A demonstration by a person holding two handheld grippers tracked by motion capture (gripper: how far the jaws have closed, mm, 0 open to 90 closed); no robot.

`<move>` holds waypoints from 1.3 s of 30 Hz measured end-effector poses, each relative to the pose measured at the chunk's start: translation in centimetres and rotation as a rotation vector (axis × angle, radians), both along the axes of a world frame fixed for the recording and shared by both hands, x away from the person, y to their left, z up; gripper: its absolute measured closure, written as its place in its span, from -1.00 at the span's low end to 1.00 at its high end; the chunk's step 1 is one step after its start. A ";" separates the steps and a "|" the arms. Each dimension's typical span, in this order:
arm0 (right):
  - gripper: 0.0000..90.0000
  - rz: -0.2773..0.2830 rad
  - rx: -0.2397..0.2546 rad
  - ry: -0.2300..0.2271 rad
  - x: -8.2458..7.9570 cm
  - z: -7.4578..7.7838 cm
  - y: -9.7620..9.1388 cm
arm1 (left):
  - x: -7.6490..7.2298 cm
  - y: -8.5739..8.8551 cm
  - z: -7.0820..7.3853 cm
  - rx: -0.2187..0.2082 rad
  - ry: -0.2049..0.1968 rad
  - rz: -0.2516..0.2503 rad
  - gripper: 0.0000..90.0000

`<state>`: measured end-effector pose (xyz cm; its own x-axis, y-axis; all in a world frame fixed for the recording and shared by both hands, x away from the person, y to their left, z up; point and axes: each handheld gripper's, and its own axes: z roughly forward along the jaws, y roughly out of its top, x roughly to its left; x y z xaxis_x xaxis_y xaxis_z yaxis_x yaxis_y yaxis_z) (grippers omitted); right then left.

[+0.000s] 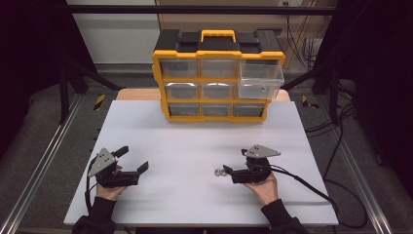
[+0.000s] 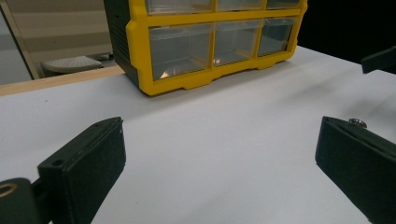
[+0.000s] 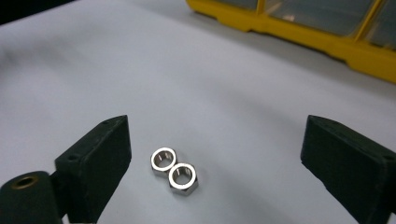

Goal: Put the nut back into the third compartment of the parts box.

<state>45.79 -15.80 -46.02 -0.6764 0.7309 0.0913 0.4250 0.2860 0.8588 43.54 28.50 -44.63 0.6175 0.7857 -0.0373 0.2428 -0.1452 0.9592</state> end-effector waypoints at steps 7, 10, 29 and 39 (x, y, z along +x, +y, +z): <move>-0.52 0.025 -0.042 0.054 0.4 -1.7 0.9 | 0.0 0.0 0.0 0.001 0.000 0.000 -0.97; -0.40 0.043 -0.043 0.075 0.6 -2.1 1.1 | 0.0 0.0 0.0 0.002 0.001 0.000 -0.97; 0.37 0.127 -0.084 0.144 1.0 -3.1 1.5 | 0.0 0.0 0.0 0.001 0.002 0.000 -0.97; 0.51 0.148 -0.101 0.149 1.0 -3.4 1.6 | 0.0 0.0 0.0 0.001 0.002 -0.001 -0.97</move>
